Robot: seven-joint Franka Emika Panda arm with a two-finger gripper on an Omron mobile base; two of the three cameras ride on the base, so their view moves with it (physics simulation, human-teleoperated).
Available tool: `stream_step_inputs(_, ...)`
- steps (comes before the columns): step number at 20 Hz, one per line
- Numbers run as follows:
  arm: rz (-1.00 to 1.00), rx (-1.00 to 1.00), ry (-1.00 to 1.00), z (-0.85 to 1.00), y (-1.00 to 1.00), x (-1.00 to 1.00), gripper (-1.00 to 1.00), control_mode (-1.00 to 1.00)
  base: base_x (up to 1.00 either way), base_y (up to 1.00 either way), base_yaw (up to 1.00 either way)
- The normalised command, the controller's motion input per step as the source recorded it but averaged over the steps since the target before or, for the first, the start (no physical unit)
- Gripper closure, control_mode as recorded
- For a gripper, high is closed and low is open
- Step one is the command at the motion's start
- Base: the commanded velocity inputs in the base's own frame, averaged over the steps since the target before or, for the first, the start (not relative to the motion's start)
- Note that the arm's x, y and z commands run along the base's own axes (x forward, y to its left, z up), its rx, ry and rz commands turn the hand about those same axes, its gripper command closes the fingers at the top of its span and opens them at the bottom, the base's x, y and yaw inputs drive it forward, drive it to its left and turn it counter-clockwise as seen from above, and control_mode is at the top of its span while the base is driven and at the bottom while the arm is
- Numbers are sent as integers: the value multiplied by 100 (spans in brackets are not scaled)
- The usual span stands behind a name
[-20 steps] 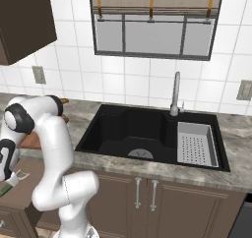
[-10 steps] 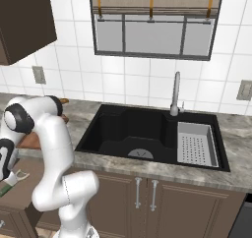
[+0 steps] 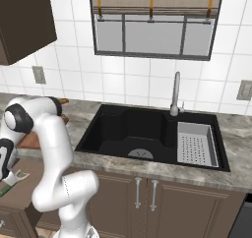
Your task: Open the drawer on the left and place the cutting tools on the cutting board.
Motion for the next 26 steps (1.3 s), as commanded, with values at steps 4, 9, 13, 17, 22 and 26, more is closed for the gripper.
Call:
stream_step_inputs(4,-1,0,-2,-24,6,0,-100,-100,0,0,0)
stream_step_inputs(9,-2,0,-4,-26,4,-2,-100,-100,0,0,0)
stream_step_inputs(13,-2,0,-5,-18,5,-2,-100,-100,0,0,0)
stream_step_inputs(17,-4,0,-5,-7,10,-16,-100,-100,0,0,0)
stream_step_inputs(22,-6,0,-1,-14,10,-46,-100,-100,0,0,0)
stream_step_inputs(26,-8,0,0,-33,4,-69,-100,-100,0,0,0)
